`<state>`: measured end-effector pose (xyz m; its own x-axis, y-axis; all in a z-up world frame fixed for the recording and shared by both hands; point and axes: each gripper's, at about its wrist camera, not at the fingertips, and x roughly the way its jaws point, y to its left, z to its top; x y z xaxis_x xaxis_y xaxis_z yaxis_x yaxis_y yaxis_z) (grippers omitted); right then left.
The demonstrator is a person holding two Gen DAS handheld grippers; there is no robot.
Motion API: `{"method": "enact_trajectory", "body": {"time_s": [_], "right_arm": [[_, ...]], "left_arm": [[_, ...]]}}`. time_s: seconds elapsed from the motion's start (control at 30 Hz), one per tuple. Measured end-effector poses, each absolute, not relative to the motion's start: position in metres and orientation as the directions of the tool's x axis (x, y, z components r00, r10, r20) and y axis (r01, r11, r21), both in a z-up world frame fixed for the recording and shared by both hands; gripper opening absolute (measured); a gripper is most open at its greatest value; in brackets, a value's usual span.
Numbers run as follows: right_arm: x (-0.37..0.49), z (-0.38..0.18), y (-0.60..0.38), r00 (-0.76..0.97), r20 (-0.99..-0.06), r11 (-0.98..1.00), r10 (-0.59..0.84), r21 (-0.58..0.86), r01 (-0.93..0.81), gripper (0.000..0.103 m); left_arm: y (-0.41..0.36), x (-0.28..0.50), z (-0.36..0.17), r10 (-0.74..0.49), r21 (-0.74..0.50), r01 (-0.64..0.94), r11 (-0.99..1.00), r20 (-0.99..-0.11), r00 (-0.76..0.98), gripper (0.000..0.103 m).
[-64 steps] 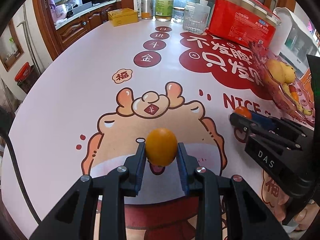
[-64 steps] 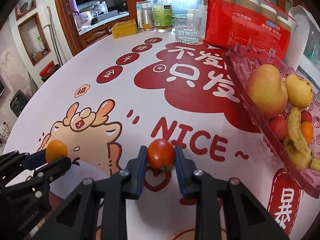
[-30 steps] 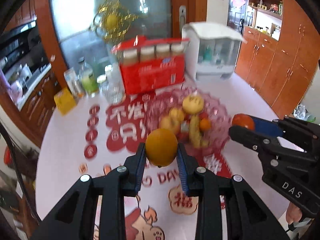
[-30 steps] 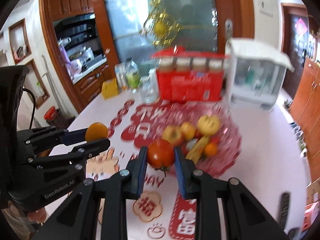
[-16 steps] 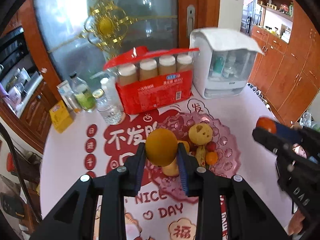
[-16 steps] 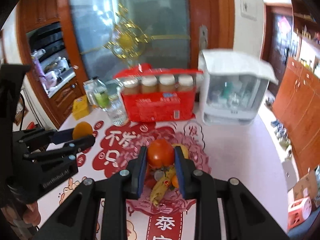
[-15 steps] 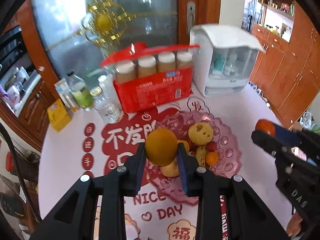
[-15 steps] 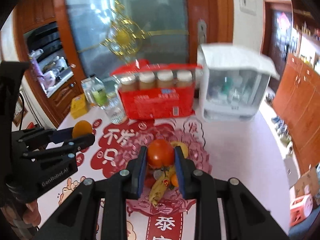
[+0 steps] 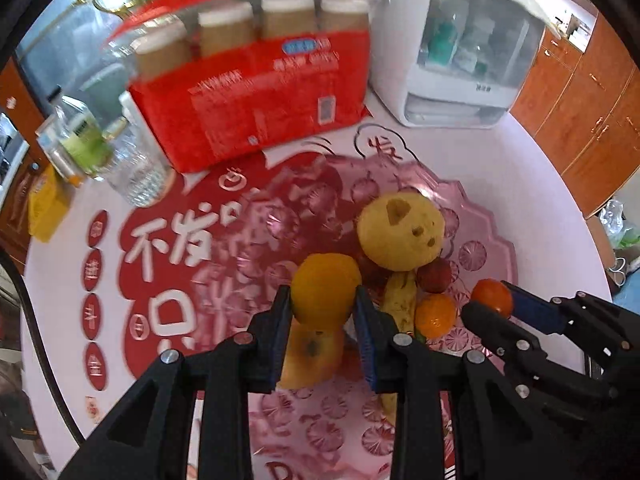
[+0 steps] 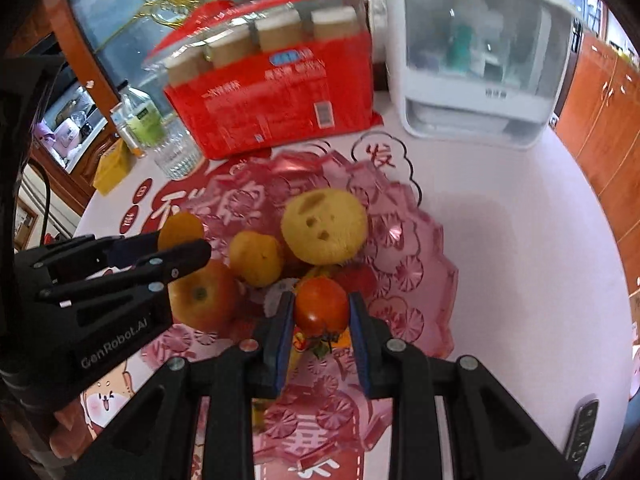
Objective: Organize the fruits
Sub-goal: 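Carry the orange and cherry tomato over the pink bowl with both tools, then open both tools to release the orange and tomato into the bowl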
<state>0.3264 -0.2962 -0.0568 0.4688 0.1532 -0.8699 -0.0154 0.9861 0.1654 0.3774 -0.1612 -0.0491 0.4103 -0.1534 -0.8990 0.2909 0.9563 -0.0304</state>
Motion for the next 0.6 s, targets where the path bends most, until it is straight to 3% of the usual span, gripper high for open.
{"method": "enact_trajectory", "body": {"time_s": [0.6], "right_arm": [[0.325, -0.089, -0.295, 0.469, -0.877, 0.994, 0.099, 0.104, -0.015, 0.028]], "left_arm": [[-0.185, 0.383, -0.084, -0.201, -0.067, 0.343, 0.937, -0.907, 0.370, 0.031]]}}
